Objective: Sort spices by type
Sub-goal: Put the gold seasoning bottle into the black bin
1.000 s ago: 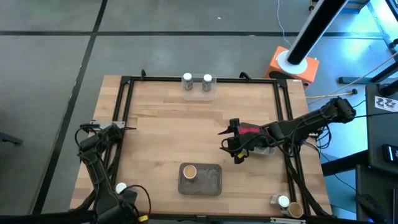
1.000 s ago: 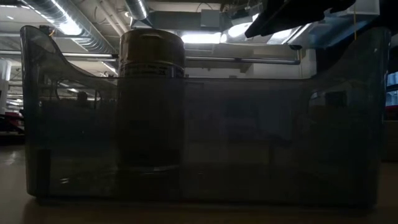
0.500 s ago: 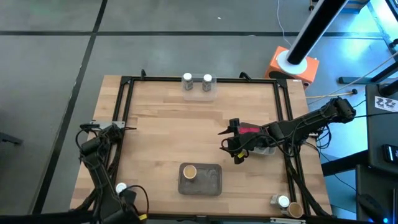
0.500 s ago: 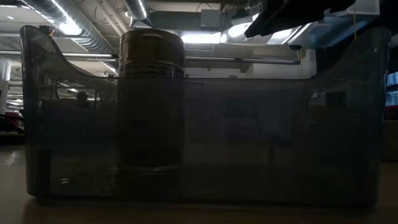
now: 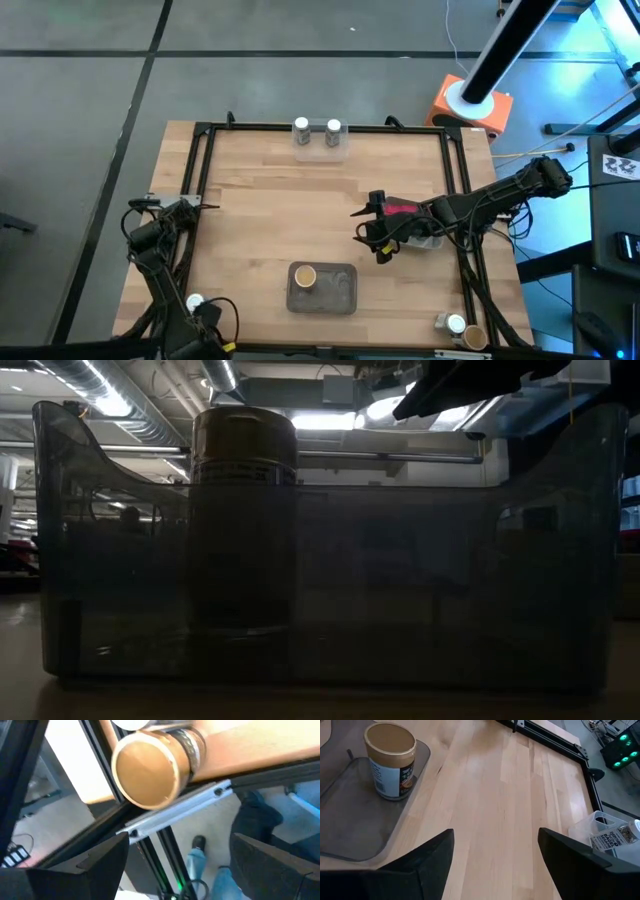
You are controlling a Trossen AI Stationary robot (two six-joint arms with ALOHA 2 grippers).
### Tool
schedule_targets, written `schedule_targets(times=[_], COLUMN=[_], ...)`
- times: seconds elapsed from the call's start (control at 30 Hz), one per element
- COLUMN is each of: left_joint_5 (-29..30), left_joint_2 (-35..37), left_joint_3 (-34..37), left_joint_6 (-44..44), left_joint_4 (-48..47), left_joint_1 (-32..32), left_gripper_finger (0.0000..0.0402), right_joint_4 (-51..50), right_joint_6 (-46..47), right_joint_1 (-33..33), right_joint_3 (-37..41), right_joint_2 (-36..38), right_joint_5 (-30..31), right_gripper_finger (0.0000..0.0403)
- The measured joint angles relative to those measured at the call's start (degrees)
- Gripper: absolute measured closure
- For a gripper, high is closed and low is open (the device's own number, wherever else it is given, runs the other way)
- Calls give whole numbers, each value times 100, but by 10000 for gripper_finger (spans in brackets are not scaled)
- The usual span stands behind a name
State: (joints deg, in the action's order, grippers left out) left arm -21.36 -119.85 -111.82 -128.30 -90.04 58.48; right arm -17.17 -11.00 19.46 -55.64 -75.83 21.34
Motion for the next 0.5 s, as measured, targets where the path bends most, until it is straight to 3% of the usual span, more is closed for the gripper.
schedule_targets(times=[0.5], left_joint_5=[232], left_joint_2=[0], left_joint_3=[63], left_joint_6=[295], left_joint_4=[87], left_joint_1=[120], left_gripper_finger=[68], right_joint_4=[-17], right_joint_6=[17], right_joint_1=[0], right_joint_3=[0], right_joint_2=[-2], right_joint_5=[-4], right_gripper_finger=[113])
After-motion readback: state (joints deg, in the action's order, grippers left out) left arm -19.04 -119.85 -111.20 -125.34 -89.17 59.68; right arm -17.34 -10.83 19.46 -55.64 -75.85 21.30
